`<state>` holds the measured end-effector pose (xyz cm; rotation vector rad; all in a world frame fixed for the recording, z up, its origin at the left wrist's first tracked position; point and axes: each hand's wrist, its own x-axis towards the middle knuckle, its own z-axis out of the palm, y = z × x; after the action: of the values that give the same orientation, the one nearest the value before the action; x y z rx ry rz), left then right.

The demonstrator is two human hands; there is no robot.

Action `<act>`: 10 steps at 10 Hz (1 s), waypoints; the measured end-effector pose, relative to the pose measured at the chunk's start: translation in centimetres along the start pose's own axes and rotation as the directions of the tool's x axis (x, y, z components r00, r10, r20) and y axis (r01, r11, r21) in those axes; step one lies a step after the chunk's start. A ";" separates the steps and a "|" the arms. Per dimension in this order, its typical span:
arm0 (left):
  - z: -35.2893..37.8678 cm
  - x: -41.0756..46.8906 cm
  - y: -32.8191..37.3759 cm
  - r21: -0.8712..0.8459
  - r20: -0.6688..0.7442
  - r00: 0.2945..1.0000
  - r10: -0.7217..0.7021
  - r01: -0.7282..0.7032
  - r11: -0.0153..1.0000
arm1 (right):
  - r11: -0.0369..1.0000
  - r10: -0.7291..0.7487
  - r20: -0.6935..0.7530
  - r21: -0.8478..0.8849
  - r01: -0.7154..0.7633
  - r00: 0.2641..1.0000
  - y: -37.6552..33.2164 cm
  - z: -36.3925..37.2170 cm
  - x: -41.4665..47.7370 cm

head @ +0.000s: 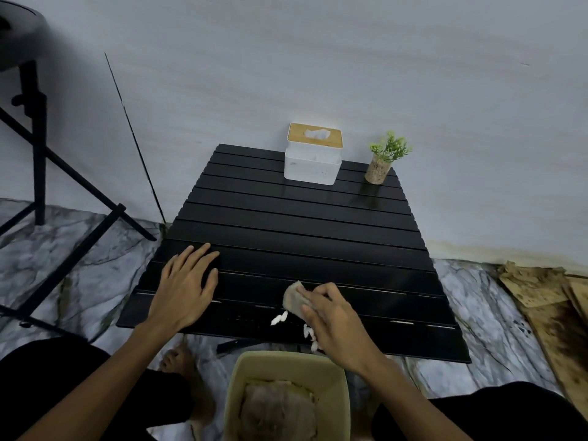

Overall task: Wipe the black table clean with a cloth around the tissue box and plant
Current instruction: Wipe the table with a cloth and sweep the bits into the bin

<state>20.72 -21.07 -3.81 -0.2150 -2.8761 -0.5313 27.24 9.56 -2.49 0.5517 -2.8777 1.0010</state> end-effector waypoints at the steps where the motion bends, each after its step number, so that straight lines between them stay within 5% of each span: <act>1: -0.1 0.0 0.1 -0.001 0.004 1.000 -0.002 0.002 1.000 | 0.969 0.148 -0.162 0.220 -0.111 0.976 1.5 -1.8 0.6; 2: -0.1 0.0 0.1 0.002 0.007 1.000 -0.005 0.005 1.000 | 0.950 0.312 -0.347 0.118 -0.289 0.884 4.5 -4.3 2.0; 3: -0.1 0.0 0.0 -0.002 0.006 1.000 -0.004 0.004 1.000 | 0.907 0.335 -0.383 -0.116 -0.405 0.861 7.0 -5.2 3.1; 4: -0.1 0.0 0.0 0.004 0.007 1.000 0.000 0.000 1.000 | 0.889 0.232 -0.361 -0.298 -0.348 0.903 7.6 -3.8 3.1; 7: 0.0 0.0 -0.1 0.009 0.007 1.000 -0.005 0.004 1.000 | 0.982 -0.083 -0.105 -0.175 0.064 0.991 3.6 -0.9 2.0; 9: 0.0 0.0 -0.1 0.013 0.006 1.000 -0.008 0.008 1.000 | 0.992 -0.113 0.056 0.055 0.109 0.992 0.4 -1.0 -0.3; 10: 0.0 0.0 -0.1 0.014 0.001 1.000 -0.003 0.003 1.000 | 0.975 -0.011 -0.025 0.223 0.016 1.000 0.3 -2.2 -0.9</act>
<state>20.72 -21.22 -3.86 -0.2087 -2.8807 -0.5121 27.79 11.43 -1.04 0.5661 -2.7546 1.3299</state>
